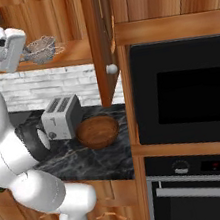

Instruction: Open the cabinet and setup a tea strainer by placing it in the bowl upright.

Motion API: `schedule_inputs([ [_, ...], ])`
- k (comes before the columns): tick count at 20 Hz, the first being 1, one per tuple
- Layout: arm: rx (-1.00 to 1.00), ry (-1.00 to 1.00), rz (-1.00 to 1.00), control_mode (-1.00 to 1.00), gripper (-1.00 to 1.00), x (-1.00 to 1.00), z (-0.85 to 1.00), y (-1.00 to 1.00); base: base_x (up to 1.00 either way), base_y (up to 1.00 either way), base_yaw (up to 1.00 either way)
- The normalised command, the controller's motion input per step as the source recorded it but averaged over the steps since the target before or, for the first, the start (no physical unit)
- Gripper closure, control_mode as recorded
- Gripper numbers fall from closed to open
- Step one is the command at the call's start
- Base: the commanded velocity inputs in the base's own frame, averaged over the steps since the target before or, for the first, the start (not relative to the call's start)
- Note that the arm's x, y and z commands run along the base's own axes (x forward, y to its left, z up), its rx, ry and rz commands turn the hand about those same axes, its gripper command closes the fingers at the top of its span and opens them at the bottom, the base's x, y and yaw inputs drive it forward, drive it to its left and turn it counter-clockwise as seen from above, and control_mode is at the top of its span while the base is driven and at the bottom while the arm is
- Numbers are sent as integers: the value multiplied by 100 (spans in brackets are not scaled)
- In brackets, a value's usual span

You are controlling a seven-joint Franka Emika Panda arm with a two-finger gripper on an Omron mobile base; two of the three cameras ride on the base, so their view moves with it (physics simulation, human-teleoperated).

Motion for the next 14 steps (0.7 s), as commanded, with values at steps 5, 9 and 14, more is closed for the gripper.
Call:
schedule_inputs([
  [5, 13, 0, -46, -100, 100, -100, 0, 0, 0, 0, 0],
  [9, 20, -4, -35, -100, 100, -100, 0, -6, 0, 0, 0],
  [14, 17, -5, -6, -100, 100, -94, -27, -44, 0, 0, 0],
])
